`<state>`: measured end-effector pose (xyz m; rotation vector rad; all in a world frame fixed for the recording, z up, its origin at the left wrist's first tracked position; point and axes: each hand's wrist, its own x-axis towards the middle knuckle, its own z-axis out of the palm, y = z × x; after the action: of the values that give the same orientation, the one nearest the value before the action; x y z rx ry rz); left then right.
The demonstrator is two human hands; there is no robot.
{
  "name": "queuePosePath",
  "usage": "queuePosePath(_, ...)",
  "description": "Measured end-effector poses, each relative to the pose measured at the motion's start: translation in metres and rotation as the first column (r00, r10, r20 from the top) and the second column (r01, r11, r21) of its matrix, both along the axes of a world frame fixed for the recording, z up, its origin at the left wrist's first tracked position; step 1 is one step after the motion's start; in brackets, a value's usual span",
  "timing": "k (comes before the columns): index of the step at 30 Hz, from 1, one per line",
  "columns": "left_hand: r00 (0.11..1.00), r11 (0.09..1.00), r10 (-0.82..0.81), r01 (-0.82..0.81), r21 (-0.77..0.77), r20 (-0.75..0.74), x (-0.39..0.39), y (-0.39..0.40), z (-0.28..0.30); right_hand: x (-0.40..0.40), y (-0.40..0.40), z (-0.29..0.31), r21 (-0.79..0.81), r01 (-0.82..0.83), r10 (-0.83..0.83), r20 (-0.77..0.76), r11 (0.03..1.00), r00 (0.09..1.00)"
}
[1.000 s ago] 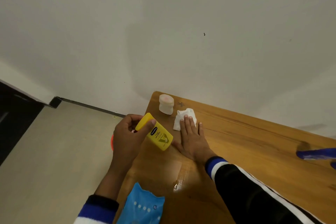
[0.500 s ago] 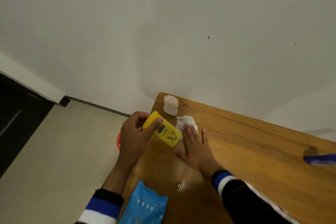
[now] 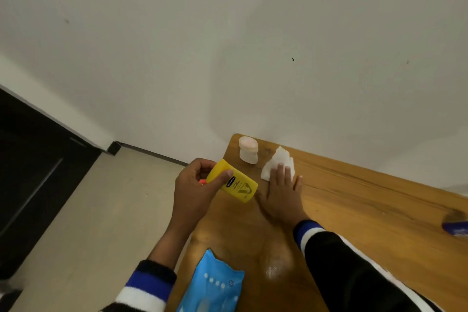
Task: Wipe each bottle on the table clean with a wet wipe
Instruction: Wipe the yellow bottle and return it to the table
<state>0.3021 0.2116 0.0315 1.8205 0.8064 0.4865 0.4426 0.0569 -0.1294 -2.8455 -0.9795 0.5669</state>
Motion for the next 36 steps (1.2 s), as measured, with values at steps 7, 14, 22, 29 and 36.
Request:
queuePosePath(7,0.999,0.998,-0.044,0.044,0.036,0.004,-0.002,-0.006,0.007,-0.004,-0.044,-0.011,-0.003,0.079,-0.079,0.006,0.997,0.997)
queuePosePath(14,0.997,0.995,-0.076,0.075,0.068,0.004,0.005,-0.009,0.016,-0.057,-0.078,-0.010,0.142,-0.137,0.123,0.103,0.980,0.987)
queuePosePath(22,0.978,0.974,-0.211,0.209,0.092,0.003,0.032,-0.013,0.024,-0.109,-0.128,0.005,0.481,-0.353,0.381,0.041,0.803,0.924)
queuePosePath(29,0.912,0.902,-0.396,0.408,0.145,-0.104,0.078,-0.029,0.017,-0.122,-0.186,0.036,0.659,0.383,-0.269,-0.273,0.647,0.924)
queuePosePath(36,0.766,0.765,-0.543,0.620,0.174,-0.345,0.142,-0.058,-0.001,-0.133,-0.204,0.049,0.617,0.449,-0.332,-0.303,0.646,0.893)
